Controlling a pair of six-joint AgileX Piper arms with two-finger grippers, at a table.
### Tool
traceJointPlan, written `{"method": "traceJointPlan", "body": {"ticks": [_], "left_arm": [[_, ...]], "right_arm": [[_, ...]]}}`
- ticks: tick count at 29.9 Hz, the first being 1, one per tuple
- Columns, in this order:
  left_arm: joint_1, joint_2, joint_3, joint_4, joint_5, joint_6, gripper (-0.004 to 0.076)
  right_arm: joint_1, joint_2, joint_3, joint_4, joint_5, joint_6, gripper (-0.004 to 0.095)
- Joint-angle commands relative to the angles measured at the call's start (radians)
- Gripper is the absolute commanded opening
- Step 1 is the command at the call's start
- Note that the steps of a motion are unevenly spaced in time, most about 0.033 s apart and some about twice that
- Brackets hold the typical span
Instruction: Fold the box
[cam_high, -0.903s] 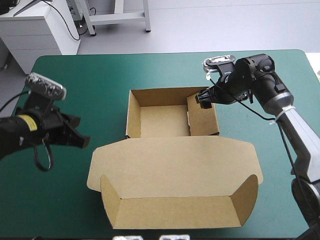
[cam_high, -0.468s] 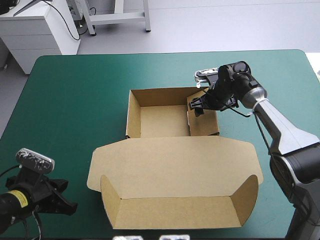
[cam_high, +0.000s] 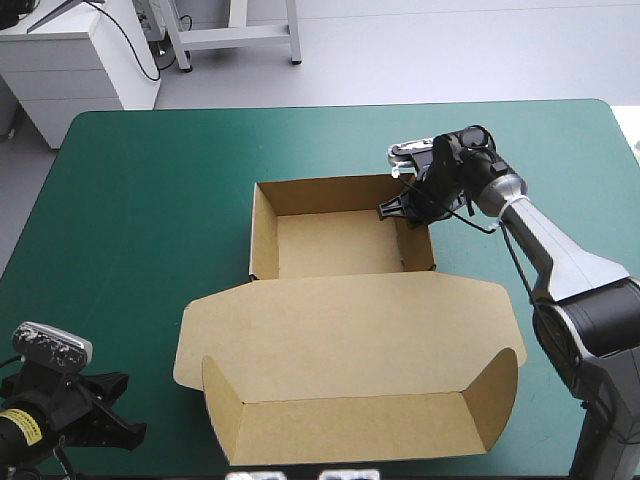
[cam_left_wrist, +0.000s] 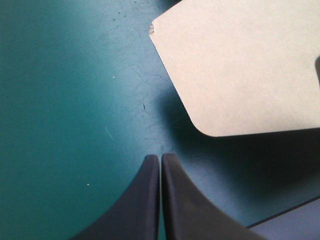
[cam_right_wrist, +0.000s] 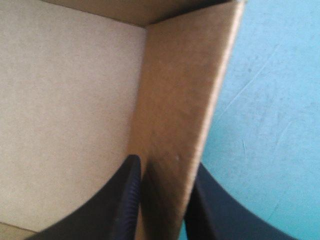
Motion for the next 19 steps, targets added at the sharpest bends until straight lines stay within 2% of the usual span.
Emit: {"method": "traceJointPlan", "body": {"ticks": [1, 2, 10, 19], "left_arm": [[-0.004, 0.008, -0.021, 0.005, -0.039, -0.008, -0.0008], [-0.004, 0.008, -0.021, 0.005, -0.039, -0.008, -0.0008], [-0.004, 0.008, -0.021, 0.032, -0.039, -0.008, -0.0008], [-0.004, 0.008, -0.021, 0.040, -0.039, -0.010, -0.0008]], "right_arm": [[-0.004, -0.048, -0.027, 0.004, -0.014, -0.009, 0.0006], [-0.004, -0.048, -0.027, 0.000, -0.014, -0.009, -0.0020], [-0.038, -0.048, -0.126, -0.152, 0.021, -0.027, -0.0020], [-0.316, -0.048, -0.270, -0.150, 0.048, -0.092, -0.0020]]}}
